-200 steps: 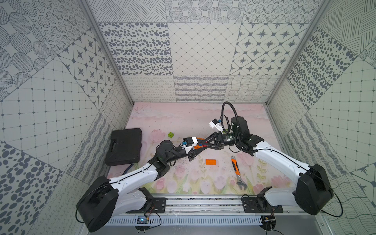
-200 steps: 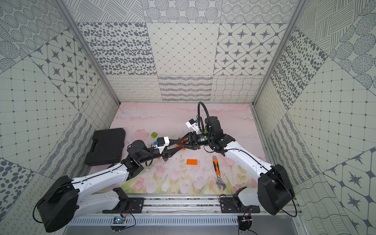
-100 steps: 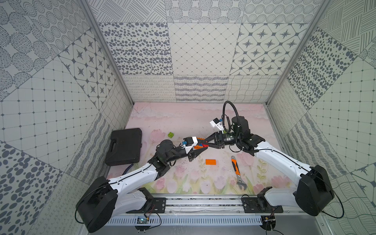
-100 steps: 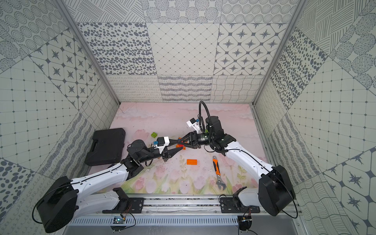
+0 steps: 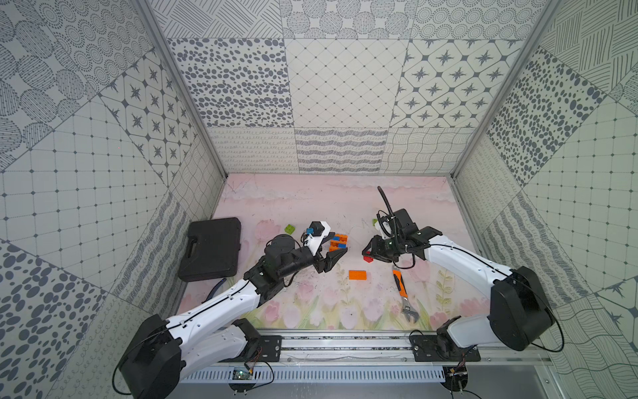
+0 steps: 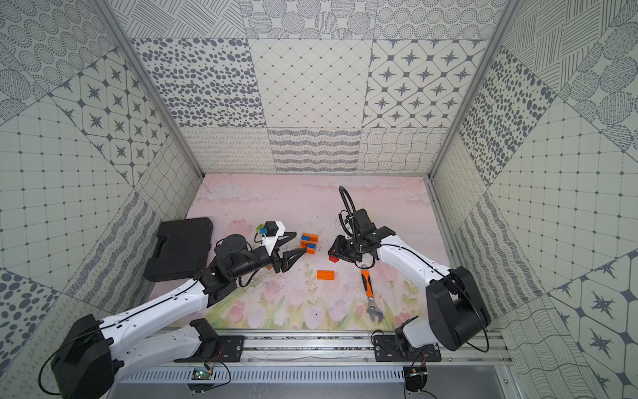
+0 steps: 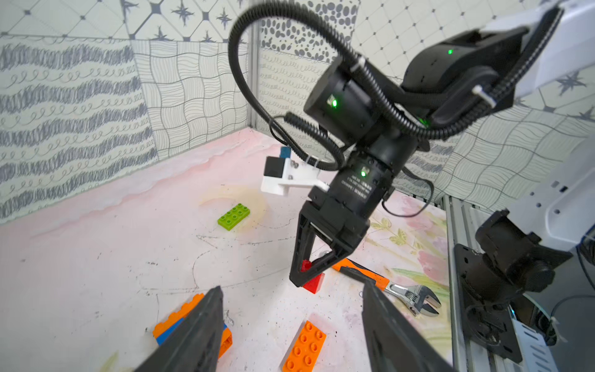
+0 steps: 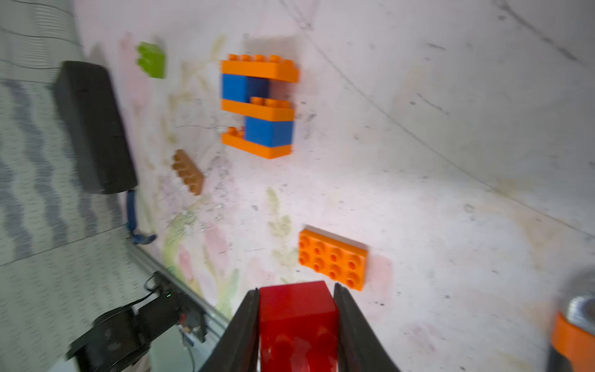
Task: Assemble the number 5 with lego
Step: Place the lego brick at the center of the board, then pick up the lego brick from the center of the board.
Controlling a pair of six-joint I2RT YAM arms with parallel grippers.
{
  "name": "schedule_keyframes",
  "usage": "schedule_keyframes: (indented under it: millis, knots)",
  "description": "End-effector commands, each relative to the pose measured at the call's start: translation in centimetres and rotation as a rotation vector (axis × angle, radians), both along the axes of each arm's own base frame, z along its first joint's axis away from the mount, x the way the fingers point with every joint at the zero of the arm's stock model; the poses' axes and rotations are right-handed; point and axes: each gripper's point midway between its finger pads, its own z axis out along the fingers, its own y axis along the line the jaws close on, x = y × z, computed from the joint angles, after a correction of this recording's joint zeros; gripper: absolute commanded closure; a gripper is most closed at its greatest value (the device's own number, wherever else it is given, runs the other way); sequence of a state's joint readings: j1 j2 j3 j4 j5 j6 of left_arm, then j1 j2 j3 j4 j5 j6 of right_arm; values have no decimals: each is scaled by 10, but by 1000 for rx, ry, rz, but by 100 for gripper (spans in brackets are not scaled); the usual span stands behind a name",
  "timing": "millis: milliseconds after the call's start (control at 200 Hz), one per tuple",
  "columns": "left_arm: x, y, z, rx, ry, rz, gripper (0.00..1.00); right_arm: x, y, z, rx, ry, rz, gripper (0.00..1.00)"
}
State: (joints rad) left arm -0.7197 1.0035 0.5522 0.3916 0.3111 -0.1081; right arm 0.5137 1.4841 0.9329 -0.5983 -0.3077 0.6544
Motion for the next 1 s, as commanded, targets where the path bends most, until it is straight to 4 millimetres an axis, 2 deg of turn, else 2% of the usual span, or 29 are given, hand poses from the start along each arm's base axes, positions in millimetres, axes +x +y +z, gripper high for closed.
schedule_keyframes:
  millis: [0,155,375,410,440,530,585,640,801,996]
  knots:
    - [27,49,-32,5,327,369,21,-5,-34,-25,-246,-5,-32,84]
    - [33,66,-53,-14,492,445,15,-8,-36,-38,-360,-10,-31,81]
    - [40,82,-72,37,605,546,8,-13,-38,-53,-440,-1,-22,74]
    - [40,85,-73,54,615,562,4,-14,-38,-55,-443,2,-23,70]
    - [40,88,-74,63,619,578,1,-15,-38,-56,-443,7,-24,62]
    - [39,90,-76,58,621,580,1,-18,-36,-56,-433,20,-12,57]
    - [38,87,-75,34,616,559,1,-20,-35,-53,-425,21,-9,47]
    - [37,82,-73,6,614,528,1,-22,-37,-50,-424,21,-16,43]
    - [34,63,-72,-9,659,436,1,-29,-40,-48,-424,37,-23,43]
    - [31,48,-82,-13,740,379,1,-34,-37,-48,-419,46,-20,56]
